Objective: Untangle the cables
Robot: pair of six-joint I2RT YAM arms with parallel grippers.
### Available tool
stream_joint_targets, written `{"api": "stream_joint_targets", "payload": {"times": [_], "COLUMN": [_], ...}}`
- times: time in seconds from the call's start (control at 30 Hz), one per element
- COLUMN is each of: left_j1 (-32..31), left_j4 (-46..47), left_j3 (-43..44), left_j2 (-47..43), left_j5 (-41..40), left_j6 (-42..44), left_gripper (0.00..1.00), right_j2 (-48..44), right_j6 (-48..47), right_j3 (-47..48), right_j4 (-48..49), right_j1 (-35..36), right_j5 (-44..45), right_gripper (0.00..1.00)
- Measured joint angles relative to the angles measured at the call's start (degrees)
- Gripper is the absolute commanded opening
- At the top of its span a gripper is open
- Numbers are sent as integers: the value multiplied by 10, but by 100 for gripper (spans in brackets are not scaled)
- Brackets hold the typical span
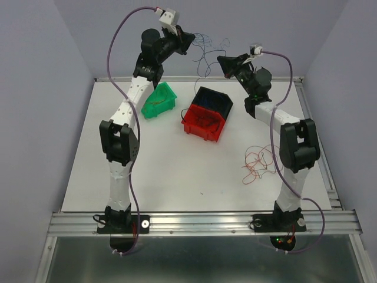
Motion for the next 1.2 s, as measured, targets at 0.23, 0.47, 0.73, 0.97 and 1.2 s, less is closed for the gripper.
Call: {"api": "stream_joint_targets", "payload": {"times": [0.23, 0.47, 0.73, 0.97, 1.2], "left_j1": [-12, -25, -27, -27, -27], "left_j4": [13, 23, 34, 47, 51], "left_j3": [-21, -23, -23, -42, -48], "left_j2": [43, 82, 91, 87, 87], "left_j5": [15, 21, 22, 24, 26], "left_j6": [9, 17, 26, 26, 26], "left_gripper": [0, 0, 0, 0, 0], "right_j2": [86, 192, 200, 198, 203], "right_j6": [27, 87, 131, 163, 188], "right_j3": [41, 181, 213, 259, 317], "right_j4": [14, 24, 42, 43, 57], "right_j1": [-42, -74, -98, -97, -103], "right_j5": [-48, -124, -159, -179, -202], "right_gripper": [1, 1, 0, 1, 1]}}
